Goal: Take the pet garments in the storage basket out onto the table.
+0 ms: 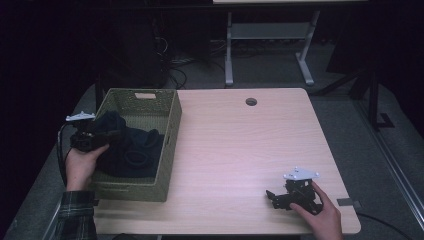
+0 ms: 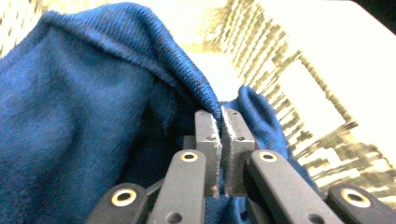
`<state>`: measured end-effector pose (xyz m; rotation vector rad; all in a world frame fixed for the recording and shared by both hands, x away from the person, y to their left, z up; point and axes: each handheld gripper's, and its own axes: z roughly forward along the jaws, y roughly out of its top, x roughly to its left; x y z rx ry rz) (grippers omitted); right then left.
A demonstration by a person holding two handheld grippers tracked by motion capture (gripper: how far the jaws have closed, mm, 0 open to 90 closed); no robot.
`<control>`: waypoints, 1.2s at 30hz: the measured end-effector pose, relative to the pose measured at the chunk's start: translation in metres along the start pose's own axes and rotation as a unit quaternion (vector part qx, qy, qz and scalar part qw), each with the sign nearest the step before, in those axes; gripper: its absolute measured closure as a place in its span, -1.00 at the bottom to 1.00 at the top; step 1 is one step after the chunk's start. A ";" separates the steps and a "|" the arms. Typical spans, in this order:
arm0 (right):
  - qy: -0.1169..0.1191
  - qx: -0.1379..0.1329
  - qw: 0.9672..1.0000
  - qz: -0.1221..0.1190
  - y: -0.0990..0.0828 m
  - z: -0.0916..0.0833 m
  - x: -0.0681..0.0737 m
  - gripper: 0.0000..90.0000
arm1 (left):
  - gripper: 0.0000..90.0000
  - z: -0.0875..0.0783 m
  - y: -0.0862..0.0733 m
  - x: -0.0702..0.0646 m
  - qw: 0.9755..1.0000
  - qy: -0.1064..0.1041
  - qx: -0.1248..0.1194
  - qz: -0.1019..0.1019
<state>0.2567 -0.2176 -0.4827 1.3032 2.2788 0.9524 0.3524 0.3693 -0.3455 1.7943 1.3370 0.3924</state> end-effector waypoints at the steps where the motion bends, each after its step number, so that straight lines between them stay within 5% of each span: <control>1: 0.000 0.000 1.000 0.000 0.000 0.000 0.000 -0.99 | 0.93 -0.003 0.003 -0.003 1.000 -0.006 -0.010 0.001; 7: -0.001 0.000 1.000 -0.001 0.000 0.000 -0.001 -0.99 | 0.93 -0.021 0.023 -0.021 0.997 -0.040 -0.063 0.018; 18: -0.002 -0.001 1.000 0.000 0.000 0.000 -0.001 -0.99 | 0.94 -0.031 0.062 -0.055 0.990 -0.085 -0.103 0.050; 24: -0.002 0.000 1.000 0.000 0.000 0.000 -0.001 -0.99 | 0.94 -0.040 0.081 -0.067 0.983 -0.113 -0.132 0.055; 36: -0.002 0.000 1.000 0.001 0.000 0.000 -0.001 -0.99 | 0.94 -0.062 0.120 -0.098 0.972 -0.127 -0.174 0.091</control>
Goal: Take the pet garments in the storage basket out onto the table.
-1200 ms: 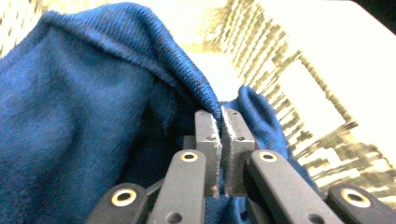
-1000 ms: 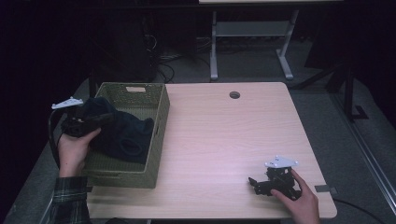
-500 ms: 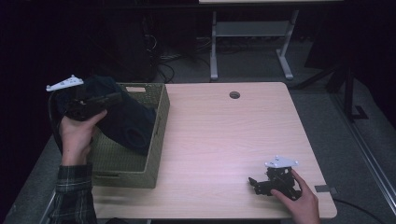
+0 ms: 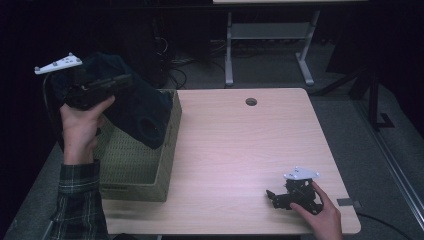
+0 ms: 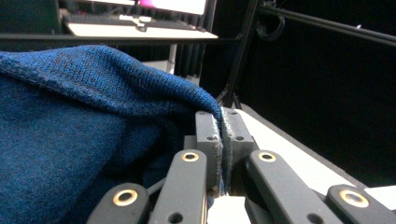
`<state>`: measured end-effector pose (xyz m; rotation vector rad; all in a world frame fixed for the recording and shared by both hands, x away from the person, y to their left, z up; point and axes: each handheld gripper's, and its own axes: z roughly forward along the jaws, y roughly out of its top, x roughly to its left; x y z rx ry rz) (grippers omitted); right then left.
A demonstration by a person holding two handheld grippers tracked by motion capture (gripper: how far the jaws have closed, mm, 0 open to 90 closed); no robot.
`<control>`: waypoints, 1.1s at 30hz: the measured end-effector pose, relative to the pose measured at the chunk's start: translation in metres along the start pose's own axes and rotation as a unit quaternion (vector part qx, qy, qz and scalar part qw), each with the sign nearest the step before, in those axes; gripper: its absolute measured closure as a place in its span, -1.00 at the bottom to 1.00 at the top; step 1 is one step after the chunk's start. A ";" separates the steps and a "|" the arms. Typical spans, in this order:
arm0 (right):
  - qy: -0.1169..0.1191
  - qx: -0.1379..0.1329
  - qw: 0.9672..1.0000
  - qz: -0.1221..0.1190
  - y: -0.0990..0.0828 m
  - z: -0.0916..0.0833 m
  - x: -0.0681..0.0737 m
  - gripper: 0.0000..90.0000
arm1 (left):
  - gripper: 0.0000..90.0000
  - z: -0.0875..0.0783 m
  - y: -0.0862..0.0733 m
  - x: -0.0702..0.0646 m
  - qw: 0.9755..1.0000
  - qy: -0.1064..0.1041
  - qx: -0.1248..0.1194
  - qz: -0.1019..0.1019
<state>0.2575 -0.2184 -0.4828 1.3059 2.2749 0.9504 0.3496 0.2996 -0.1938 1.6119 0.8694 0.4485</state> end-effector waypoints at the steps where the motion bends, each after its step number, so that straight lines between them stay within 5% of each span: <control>1: 0.000 0.000 1.000 0.000 0.000 0.000 0.000 -0.99 | 0.94 0.000 0.004 -0.002 1.000 -0.002 -0.002 0.003; 7: 0.000 0.000 1.000 0.000 0.000 0.000 0.000 -0.99 | 0.94 0.007 0.017 -0.015 0.999 -0.036 -0.018 0.009; 15: 0.001 0.000 1.000 0.001 0.000 0.000 0.000 -0.99 | 0.94 0.036 0.015 -0.036 0.996 -0.091 -0.017 0.006; 33: 0.000 0.001 1.000 0.001 0.000 0.000 0.000 -0.99 | 0.94 0.105 0.003 -0.079 0.989 -0.147 0.018 0.015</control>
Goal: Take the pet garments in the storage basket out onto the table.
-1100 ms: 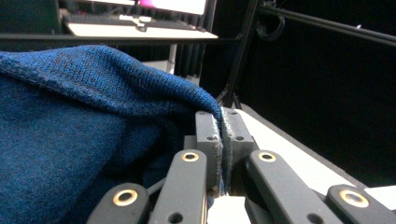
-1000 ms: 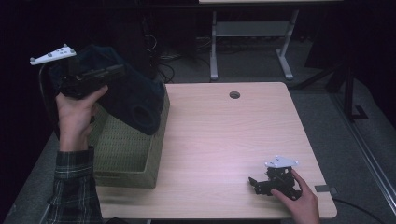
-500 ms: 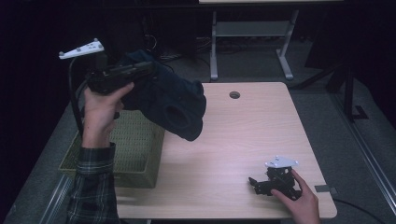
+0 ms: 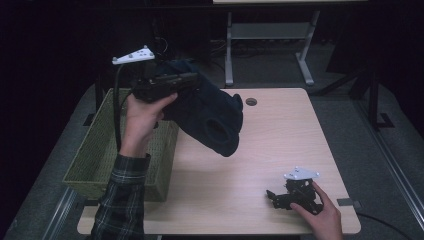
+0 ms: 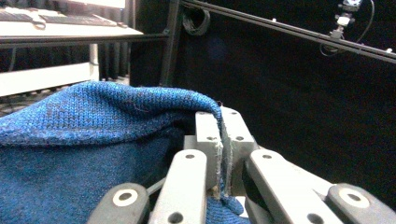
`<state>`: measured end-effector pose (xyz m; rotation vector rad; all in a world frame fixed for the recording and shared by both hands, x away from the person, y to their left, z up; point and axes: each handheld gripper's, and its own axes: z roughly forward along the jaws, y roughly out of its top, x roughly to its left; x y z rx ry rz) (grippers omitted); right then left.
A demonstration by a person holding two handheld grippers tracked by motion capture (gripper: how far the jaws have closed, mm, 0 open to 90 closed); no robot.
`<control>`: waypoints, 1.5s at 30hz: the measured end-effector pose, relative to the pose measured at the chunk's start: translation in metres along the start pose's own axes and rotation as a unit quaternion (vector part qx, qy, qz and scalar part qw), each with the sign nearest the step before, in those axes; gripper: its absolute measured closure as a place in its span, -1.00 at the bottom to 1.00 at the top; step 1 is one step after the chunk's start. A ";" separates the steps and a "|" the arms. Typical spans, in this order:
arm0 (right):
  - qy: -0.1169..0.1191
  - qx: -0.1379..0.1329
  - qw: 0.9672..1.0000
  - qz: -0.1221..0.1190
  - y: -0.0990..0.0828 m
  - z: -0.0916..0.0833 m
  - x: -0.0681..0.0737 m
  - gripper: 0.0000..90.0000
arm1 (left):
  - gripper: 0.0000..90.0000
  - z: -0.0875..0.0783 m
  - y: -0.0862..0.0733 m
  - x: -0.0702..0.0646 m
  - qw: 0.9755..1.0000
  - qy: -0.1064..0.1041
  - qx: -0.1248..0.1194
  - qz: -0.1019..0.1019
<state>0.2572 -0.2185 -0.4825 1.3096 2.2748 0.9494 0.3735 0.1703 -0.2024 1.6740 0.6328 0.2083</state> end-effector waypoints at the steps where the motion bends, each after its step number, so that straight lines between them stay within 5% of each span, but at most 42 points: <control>1: 0.000 0.000 1.000 0.000 0.000 0.000 0.000 -0.99 | 0.94 0.004 -0.001 -0.001 1.000 -0.002 0.003 0.002; 11: 0.000 0.000 1.000 0.001 0.000 0.000 0.000 -0.99 | 0.94 0.049 -0.015 -0.006 0.999 -0.022 0.025 -0.004; 26: -0.001 -0.001 1.000 0.001 0.000 0.000 0.000 -0.99 | 0.94 0.127 -0.057 -0.001 0.996 -0.038 0.077 -0.029; 39: -0.001 0.001 1.000 0.001 -0.001 0.000 0.000 -0.99 | 0.93 0.182 -0.104 0.006 0.990 -0.044 0.132 -0.020; 45: -0.001 0.000 1.000 0.001 -0.001 0.000 0.000 -0.99 | 0.90 0.196 -0.123 0.010 0.985 -0.039 0.167 -0.015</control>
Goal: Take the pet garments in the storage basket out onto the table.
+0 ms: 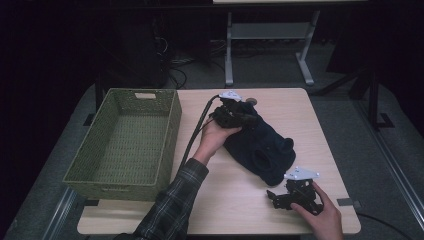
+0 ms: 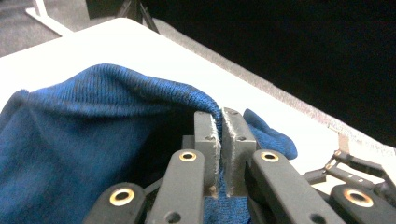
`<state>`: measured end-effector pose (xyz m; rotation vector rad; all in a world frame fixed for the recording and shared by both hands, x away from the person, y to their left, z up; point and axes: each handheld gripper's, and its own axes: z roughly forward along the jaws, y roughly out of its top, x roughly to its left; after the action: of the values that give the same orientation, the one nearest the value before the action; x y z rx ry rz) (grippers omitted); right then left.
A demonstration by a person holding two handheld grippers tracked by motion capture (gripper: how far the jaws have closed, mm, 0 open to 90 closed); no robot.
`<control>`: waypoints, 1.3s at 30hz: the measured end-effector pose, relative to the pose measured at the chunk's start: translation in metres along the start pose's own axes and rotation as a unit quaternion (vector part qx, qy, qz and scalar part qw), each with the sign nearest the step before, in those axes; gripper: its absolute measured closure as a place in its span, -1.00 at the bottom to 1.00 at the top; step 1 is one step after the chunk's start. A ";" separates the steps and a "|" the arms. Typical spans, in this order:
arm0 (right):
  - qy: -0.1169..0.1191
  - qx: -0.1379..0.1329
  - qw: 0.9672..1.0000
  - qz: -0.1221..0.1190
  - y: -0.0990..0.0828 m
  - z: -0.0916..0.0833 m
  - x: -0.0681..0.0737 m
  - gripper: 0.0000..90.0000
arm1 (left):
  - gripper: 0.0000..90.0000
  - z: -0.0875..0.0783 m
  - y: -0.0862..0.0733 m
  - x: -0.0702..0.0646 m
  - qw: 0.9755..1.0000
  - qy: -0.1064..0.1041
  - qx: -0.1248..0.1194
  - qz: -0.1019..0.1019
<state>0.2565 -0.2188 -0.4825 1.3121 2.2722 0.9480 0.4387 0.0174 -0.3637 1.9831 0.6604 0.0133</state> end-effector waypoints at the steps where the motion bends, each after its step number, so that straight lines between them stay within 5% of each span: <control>1: 0.000 0.000 1.000 0.000 0.000 0.000 0.000 -0.99 | 0.90 0.002 -0.002 0.002 1.000 -0.001 0.003 -0.001; 4: 0.000 0.000 1.000 0.000 0.000 0.000 0.000 -0.99 | 0.79 0.004 -0.006 0.005 1.000 0.006 0.007 -0.001; 15: 0.001 0.001 1.000 0.002 0.000 0.000 0.000 -0.99 | -0.39 -0.013 -0.008 0.001 0.998 0.058 0.017 0.034; 19: 0.001 0.001 1.000 0.002 0.000 0.000 0.000 -0.99 | -0.58 -0.021 -0.010 -0.003 0.996 0.067 0.021 0.047; 39: 0.001 0.002 1.000 0.002 0.000 0.000 0.000 -0.99 | -0.66 -0.051 -0.067 -0.027 0.992 0.101 0.031 0.066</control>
<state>0.2561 -0.2186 -0.4826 1.3193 2.2750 0.9472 0.3719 0.0702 -0.3867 2.1014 0.6630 0.2802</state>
